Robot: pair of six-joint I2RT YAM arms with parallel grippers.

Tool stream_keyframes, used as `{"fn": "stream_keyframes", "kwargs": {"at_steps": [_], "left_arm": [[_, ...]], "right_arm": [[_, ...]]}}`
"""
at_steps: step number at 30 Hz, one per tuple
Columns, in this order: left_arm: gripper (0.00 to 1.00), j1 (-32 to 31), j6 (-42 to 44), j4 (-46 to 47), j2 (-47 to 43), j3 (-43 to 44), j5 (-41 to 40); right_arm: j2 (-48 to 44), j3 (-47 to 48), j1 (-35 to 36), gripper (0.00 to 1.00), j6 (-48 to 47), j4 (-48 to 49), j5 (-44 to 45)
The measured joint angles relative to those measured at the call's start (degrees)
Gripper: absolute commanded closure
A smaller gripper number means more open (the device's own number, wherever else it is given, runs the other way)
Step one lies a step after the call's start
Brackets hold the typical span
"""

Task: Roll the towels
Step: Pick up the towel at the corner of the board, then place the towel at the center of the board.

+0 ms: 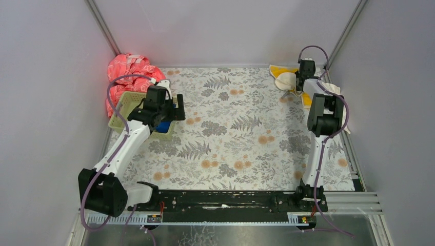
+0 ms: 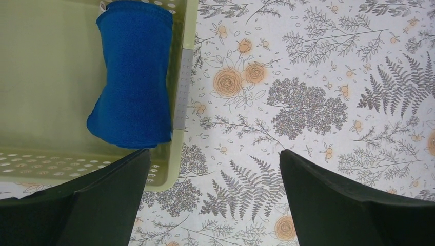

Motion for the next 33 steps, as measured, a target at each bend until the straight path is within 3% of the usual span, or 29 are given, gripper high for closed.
{"fn": "stream_keyframes", "kwargs": {"at_steps": [3,5,11,20,25,28,33], "left_arm": [[0.03,0.0,0.0,0.02,0.59,0.0,-0.35],[0.03,0.0,0.0,0.09,0.98,0.0,-0.44],[0.03,0.0,0.0,0.17,1.25,0.0,-0.55],[0.03,0.0,-0.02,0.2,0.33,0.0,-0.42],[0.03,0.0,-0.48,0.22,-1.25,0.0,1.11],[0.03,-0.02,-1.27,0.2,-2.12,0.0,2.8],[0.03,-0.61,-2.89,-0.33,-3.69,0.0,4.92]], "right_arm": [[0.31,0.13,-0.04,0.92,-1.51,-0.39,-0.31],[0.26,1.01,-0.04,0.97,-2.93,-0.63,-0.24],[-5.07,3.06,-0.07,0.98,-8.83,-2.49,2.32],[-24.79,13.2,0.42,1.0,-11.85,-4.48,2.05],[-37.05,15.08,7.08,0.97,-11.65,-5.79,-2.38],[-43.58,11.45,14.19,0.94,-8.96,-6.23,-7.82],[-53.59,-7.13,21.31,0.87,0.28,-3.41,-16.59]]}}
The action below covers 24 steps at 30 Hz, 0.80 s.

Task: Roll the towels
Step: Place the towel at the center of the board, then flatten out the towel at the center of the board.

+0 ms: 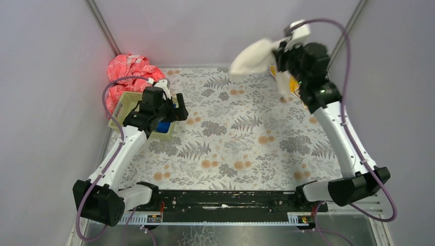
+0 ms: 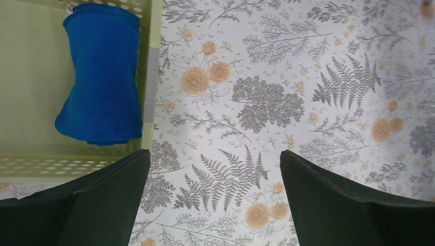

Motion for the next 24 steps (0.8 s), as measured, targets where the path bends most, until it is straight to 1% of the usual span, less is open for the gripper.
{"fn": "stream_keyframes", "kwargs": {"at_steps": [3,4,6,9,10,13,16,18,20,22,24], "left_arm": [[0.03,-0.72,-1.4,-0.57,-1.77,-0.15,0.68],[0.03,-1.01,-1.86,-0.66,-2.51,-0.46,0.85],[0.03,-1.79,-2.99,-1.05,-4.11,-1.6,1.05],[0.03,-3.76,-4.87,-2.14,-5.64,-3.48,1.18],[0.03,-4.5,-5.42,-2.43,-5.75,-3.91,1.25],[0.03,-8.11,-7.61,-2.73,-5.42,-5.16,1.22],[0.03,-13.4,-9.57,-2.73,-3.3,-5.44,0.2],[0.03,-17.53,-10.78,-2.29,-0.5,-5.42,-0.72],[0.04,-21.7,-11.87,-2.08,3.32,-5.14,-2.12],[0.04,-25.27,-12.74,-1.97,7.91,-4.28,-3.8],[0.04,-28.28,-13.51,-2.01,12.24,-2.91,-5.51]], "right_arm": [[-1.97,-13.6,5.55,0.74,5.84,1.38,-2.95],[-1.64,-17.05,7.5,0.66,7.23,1.2,-3.93],[0.09,-24.76,12.2,0.55,10.54,-0.24,-6.25],[1.07,-33.83,17.7,0.41,13.64,-2.89,-8.24],[0.9,-36.0,18.93,0.38,14.21,-4.24,-8.46],[-1.05,-40.19,20.06,0.35,14.56,-7.17,-7.02],[-3.56,-40.39,18.14,0.35,14.19,-8.07,-4.48],[-4.07,-39.67,14.93,0.35,14.19,-7.91,-3.56],[-3.23,-39.06,9.99,0.35,14.71,-7.26,-2.99],[-1.18,-38.91,4.61,0.36,15.63,-6.08,-3.21],[1.36,-38.91,0.87,0.36,16.52,-5.05,-3.5]]}}
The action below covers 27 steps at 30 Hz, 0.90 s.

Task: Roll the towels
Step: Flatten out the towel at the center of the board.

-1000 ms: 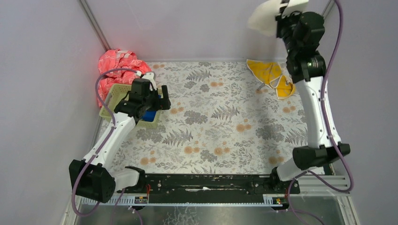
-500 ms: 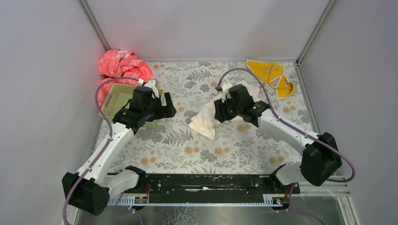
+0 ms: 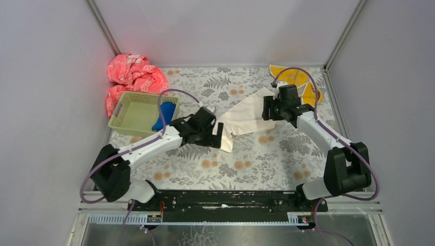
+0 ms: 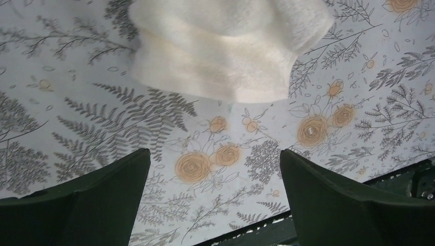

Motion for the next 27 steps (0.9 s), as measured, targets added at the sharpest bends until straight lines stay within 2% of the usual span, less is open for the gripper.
{"fn": "stream_keyframes", "kwargs": {"at_steps": [5,10,15,18,25,27], "left_arm": [[0.04,-4.81,-0.33,0.35,7.72,6.54,-2.99],[0.06,-6.34,-0.02,2.6,14.56,14.21,-3.82],[0.09,-8.22,0.0,3.13,20.37,15.91,-6.27],[0.13,-11.47,0.02,2.89,23.89,16.09,-9.99],[0.4,-21.27,0.87,-0.39,31.61,21.33,-23.28],[0.43,-23.3,1.25,-1.36,33.86,23.06,-27.02]], "right_arm": [[8.41,2.23,-3.67,0.37,1.16,1.81,-0.98],[15.41,5.75,-4.94,0.38,2.95,3.76,-2.54],[16.09,5.14,-7.19,0.37,4.7,4.02,-2.58],[15.74,3.67,-8.07,0.37,5.44,4.83,-2.56],[13.42,-0.04,-8.61,0.37,6.95,5.73,-2.58],[12.74,-0.74,-8.7,0.37,7.28,6.34,-2.58]]}}
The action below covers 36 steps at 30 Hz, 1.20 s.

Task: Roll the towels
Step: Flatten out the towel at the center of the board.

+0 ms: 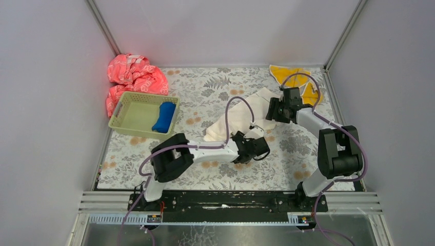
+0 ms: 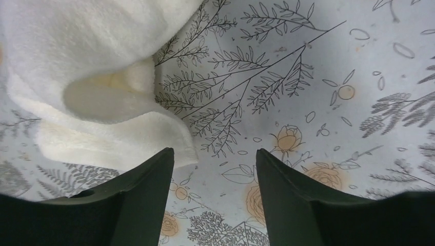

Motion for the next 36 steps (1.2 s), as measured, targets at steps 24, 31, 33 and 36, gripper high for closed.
{"fn": "stream_keyframes", "kwargs": {"at_steps": [24,31,33,36], "left_arm": [[0.82,-3.96,1.05,-9.53,9.84,3.26,-21.59],[0.99,-3.96,1.29,-10.75,2.49,0.74,-21.94],[1.0,-3.96,1.7,-10.71,-1.6,-0.57,-21.94],[1.0,-3.87,1.97,-10.62,-7.52,-2.91,-21.77]], "right_arm": [[-3.23,-3.85,-4.07,0.37,2.03,3.21,-0.22],[-3.23,-3.69,-6.19,0.37,2.05,3.37,-0.39],[-3.17,-3.02,-7.19,0.36,2.05,3.1,-0.57],[-2.49,-1.05,-8.59,0.37,2.08,2.93,-0.63]]}}
